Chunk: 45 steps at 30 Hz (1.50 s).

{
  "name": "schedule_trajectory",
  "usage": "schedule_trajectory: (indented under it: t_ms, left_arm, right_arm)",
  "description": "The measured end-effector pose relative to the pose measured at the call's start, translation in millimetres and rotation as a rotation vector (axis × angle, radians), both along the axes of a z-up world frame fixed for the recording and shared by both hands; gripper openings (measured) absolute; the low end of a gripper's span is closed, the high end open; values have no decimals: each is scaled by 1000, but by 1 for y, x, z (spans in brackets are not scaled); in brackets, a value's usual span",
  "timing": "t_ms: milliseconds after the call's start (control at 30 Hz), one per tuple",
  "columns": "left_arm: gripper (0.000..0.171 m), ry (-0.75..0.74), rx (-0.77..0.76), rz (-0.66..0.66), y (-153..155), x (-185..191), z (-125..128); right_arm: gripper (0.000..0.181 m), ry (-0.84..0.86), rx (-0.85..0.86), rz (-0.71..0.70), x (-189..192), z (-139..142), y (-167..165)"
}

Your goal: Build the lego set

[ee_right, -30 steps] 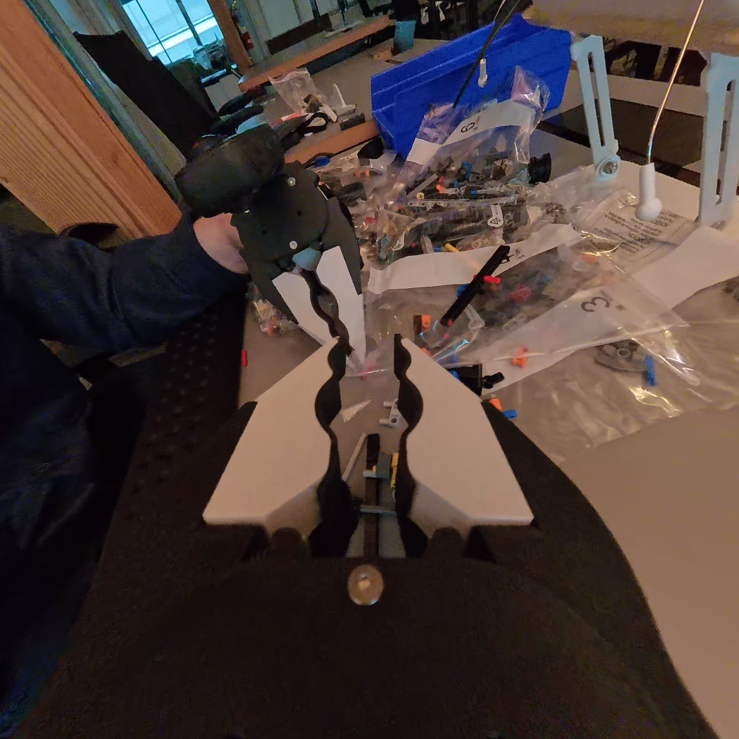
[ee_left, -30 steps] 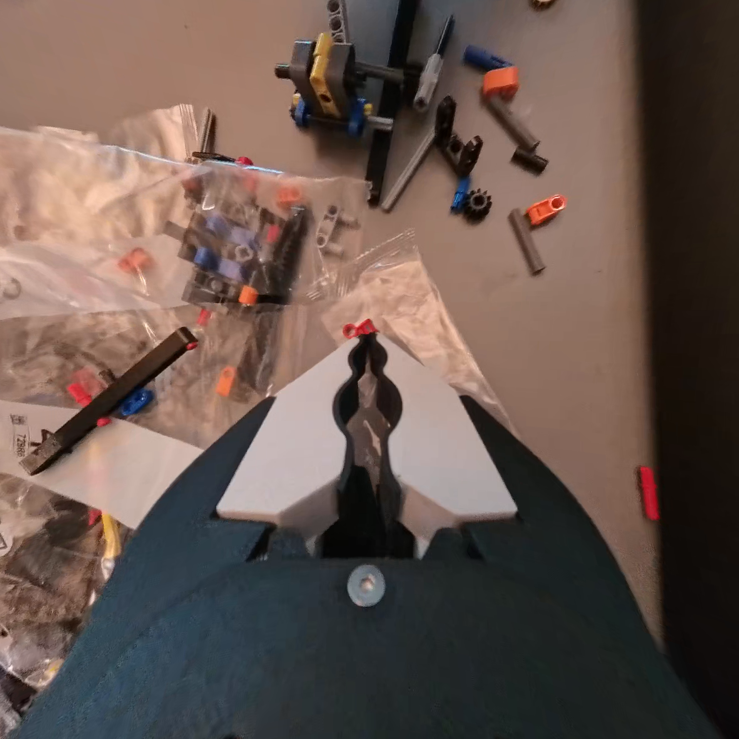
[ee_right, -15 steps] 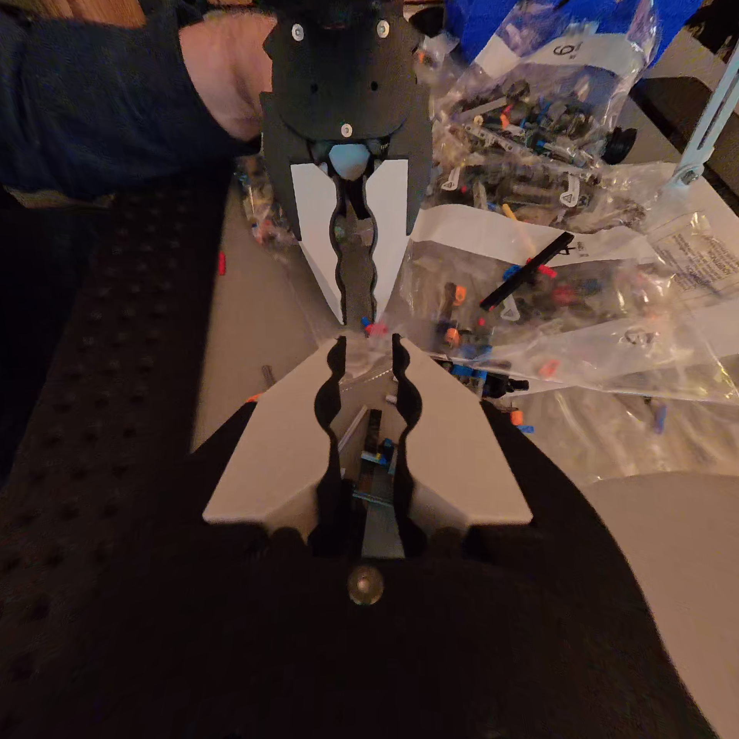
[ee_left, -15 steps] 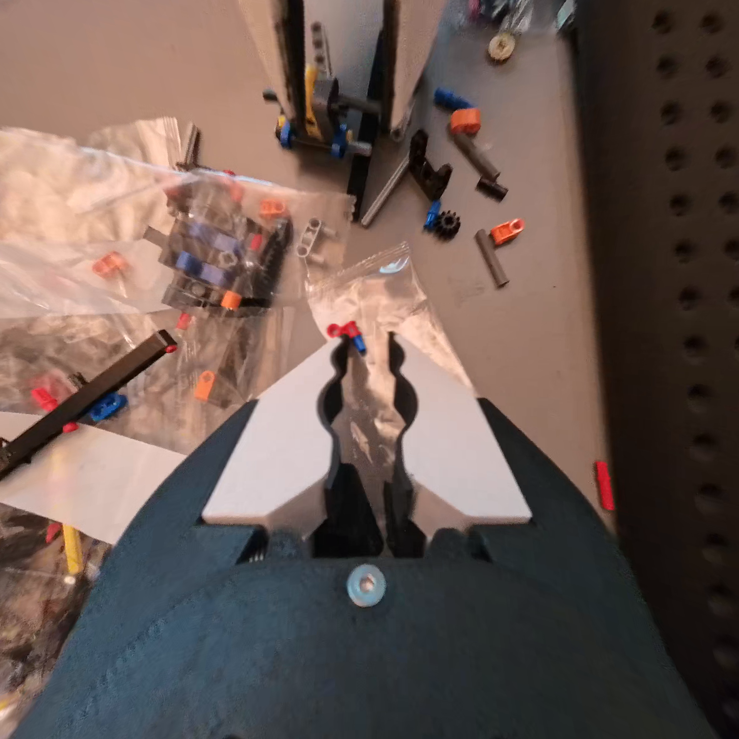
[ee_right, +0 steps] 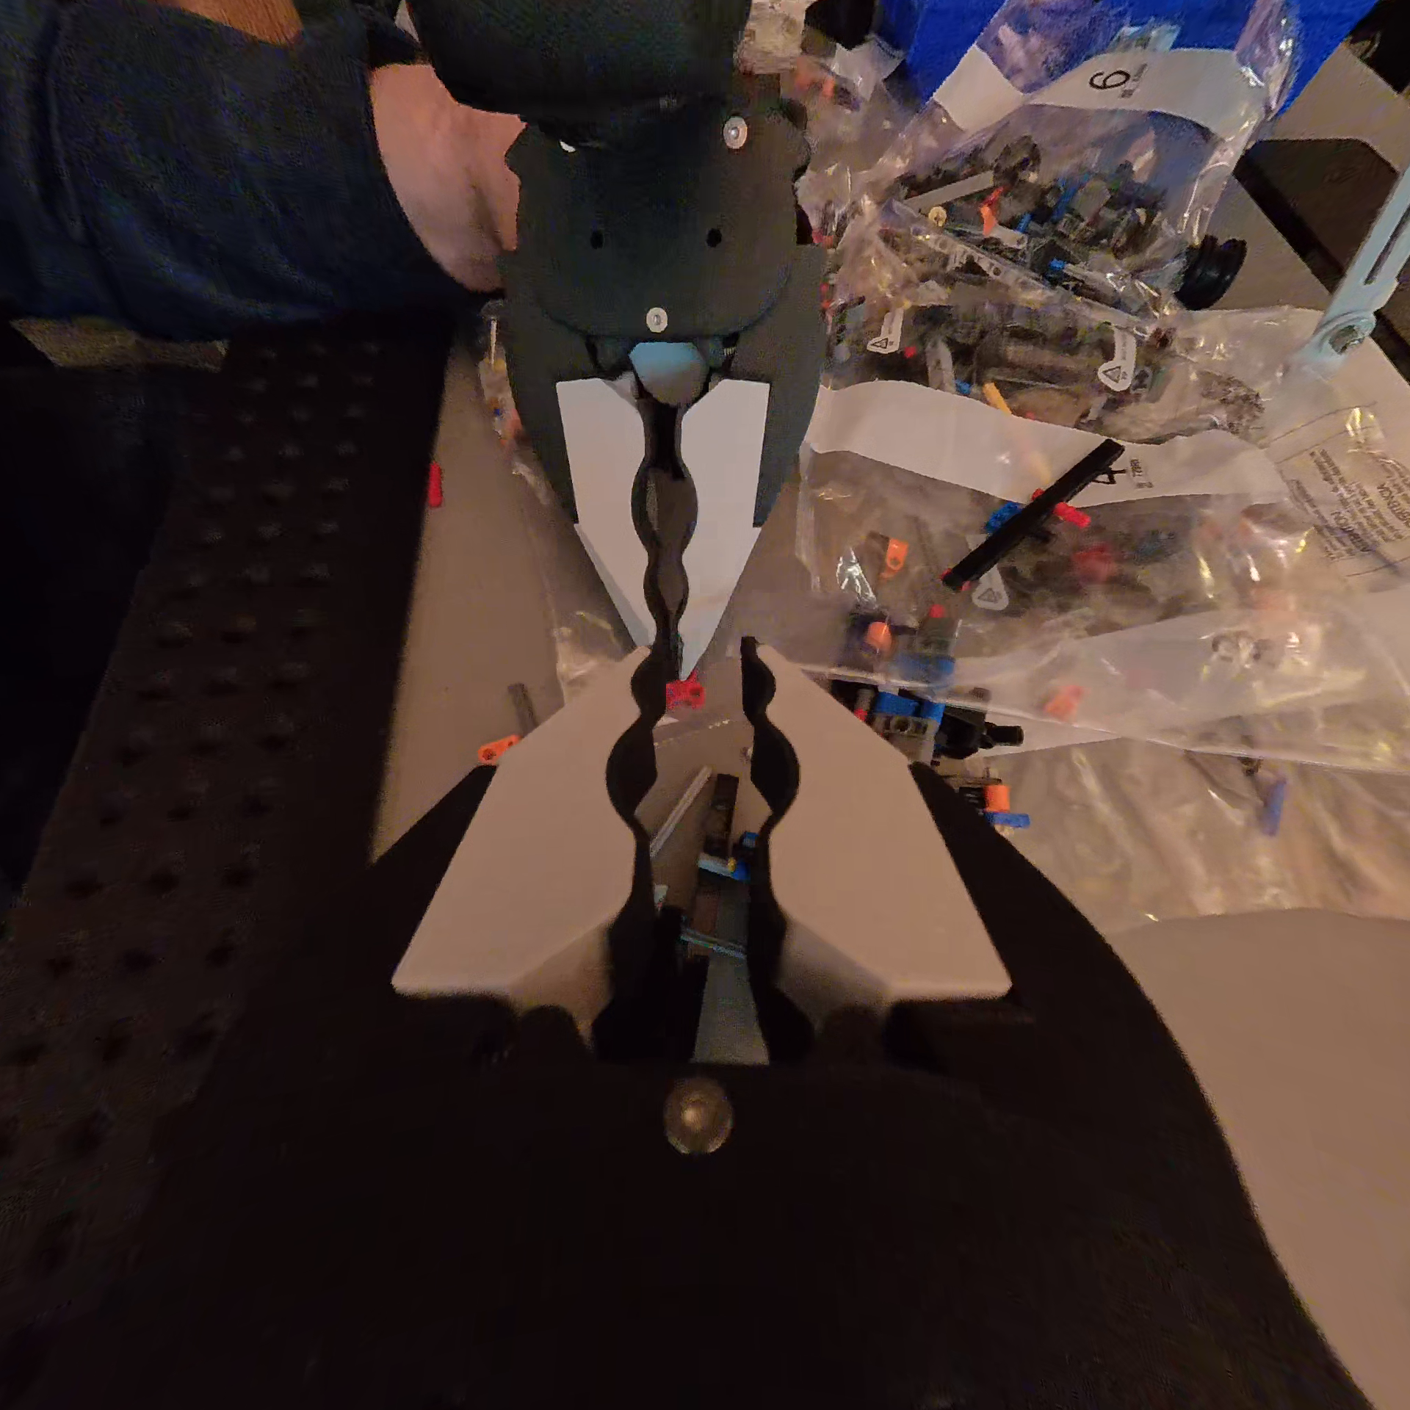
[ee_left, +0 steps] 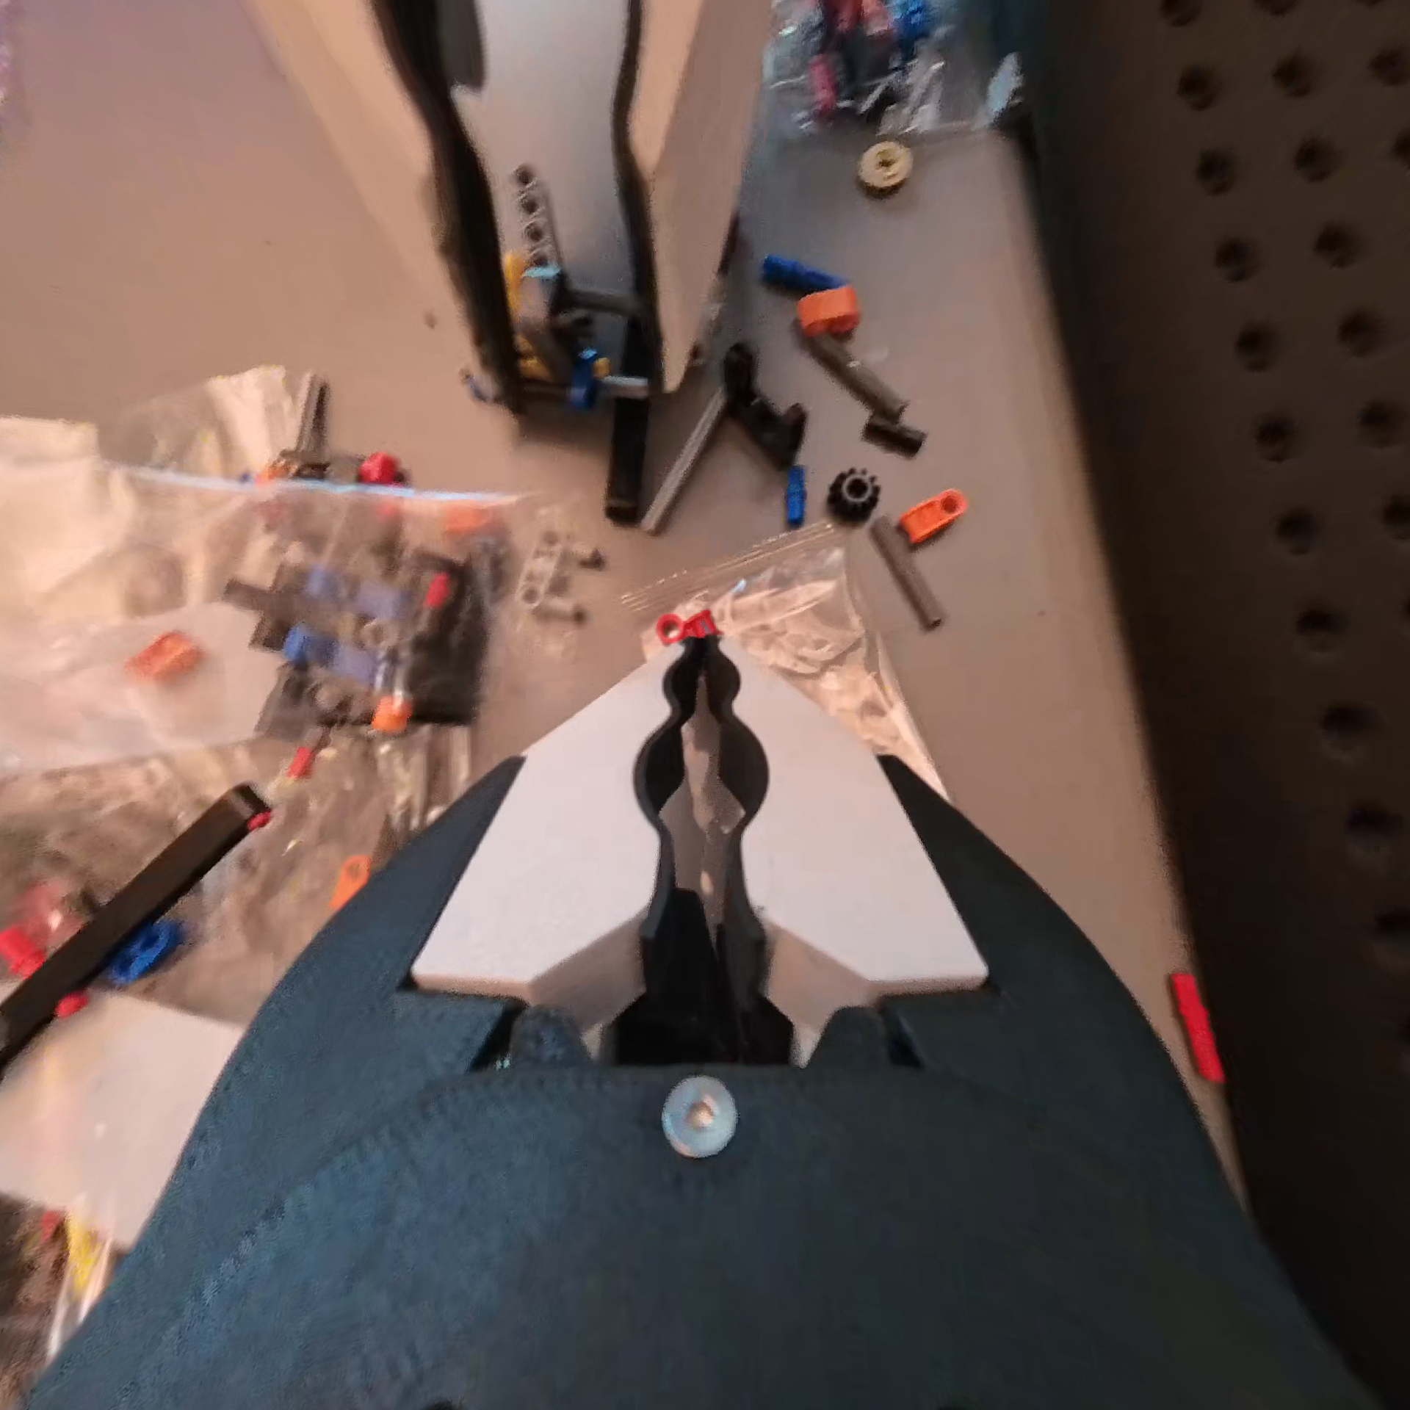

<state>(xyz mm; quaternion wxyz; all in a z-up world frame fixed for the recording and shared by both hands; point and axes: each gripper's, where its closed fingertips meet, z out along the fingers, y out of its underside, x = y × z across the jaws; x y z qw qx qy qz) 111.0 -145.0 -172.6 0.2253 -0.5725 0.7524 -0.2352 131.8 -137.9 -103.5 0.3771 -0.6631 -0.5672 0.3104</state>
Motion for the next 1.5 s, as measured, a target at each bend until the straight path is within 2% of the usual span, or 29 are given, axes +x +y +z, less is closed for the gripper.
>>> schedule_trajectory:
  t_ms: [67,233,400,567,633,800,967,1100,1200,1333,1500]
  left_arm:
    - [1,1,-3,-30,-6,1,0]
    - [23,30,-13,-8,-3,-8,1]
    - [24,47,-44,18,-2,-10,0]
    - [15,22,-87,-16,-11,-5,1]
    - [14,21,-90,-40,-16,-4,1]
    - [13,23,-99,-53,-19,-4,1]
    - [21,24,-76,-48,-17,-7,3]
    - [26,38,-16,-22,-7,-12,0]
    - [24,-1,109,-48,-5,0,7]
    - [16,-9,259,-84,-3,7,9]
    - [12,-36,364,-89,1,14,16]
  right_arm:
    - [18,-18,-42,43,-2,-6,-9]
    - [20,-119,-36,96,-8,-26,-17]
    - [25,-207,-3,77,-20,-42,-9]
    - [26,-374,37,65,-18,-71,-5]
    - [20,-358,67,97,-25,-68,-11]
    - [14,-364,8,115,-30,-72,-16]
    - [13,-370,8,99,-25,-71,-13]
    - [13,-295,-54,76,-23,-61,-12]
    - [13,-226,-162,57,-22,-55,-11]
    - [13,-162,-310,46,-17,-53,-13]
    - [13,-96,-409,18,-11,-47,-10]
